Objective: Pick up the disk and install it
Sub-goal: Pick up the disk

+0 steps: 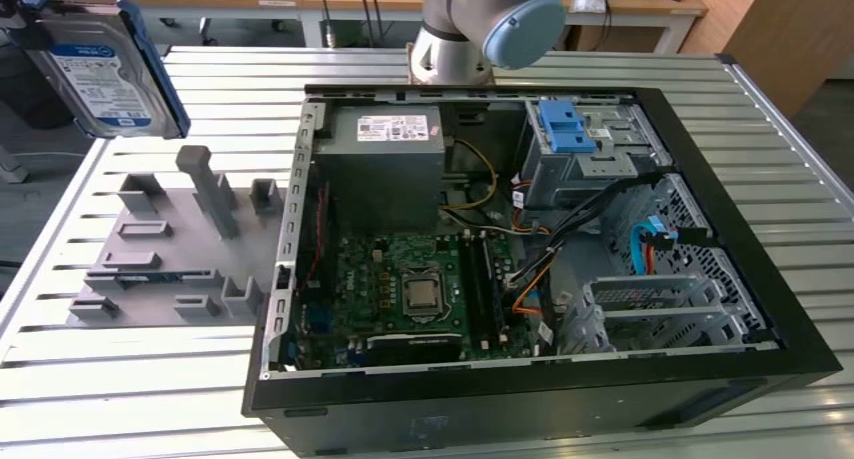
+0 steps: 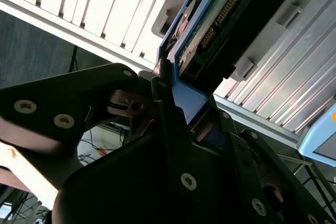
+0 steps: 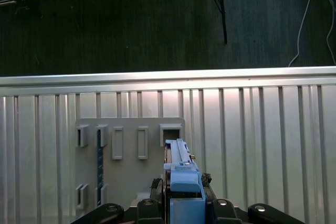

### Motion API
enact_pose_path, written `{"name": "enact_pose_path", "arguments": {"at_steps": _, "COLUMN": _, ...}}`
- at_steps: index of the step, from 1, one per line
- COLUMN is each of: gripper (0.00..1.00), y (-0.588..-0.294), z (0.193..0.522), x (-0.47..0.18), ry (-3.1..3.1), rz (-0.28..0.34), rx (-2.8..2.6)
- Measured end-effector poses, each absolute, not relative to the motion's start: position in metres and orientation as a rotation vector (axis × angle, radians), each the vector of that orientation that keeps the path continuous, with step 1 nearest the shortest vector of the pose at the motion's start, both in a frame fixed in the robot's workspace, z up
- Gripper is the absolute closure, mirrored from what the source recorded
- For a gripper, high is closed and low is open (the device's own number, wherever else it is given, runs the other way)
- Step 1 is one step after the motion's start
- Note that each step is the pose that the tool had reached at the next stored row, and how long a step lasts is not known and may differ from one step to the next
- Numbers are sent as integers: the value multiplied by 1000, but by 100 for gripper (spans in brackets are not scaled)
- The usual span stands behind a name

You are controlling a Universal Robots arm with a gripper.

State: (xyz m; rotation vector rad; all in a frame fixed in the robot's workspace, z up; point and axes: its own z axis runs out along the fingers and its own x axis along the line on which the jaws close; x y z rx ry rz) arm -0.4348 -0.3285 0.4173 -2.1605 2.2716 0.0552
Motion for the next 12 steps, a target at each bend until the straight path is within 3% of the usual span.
{"name": "enact_pose_path", "arguments": {"at_steps": 12, "gripper": 63, "y": -329, "z": 429, "x": -435, "ry": 2272, "rz": 55, "rx": -2160}}
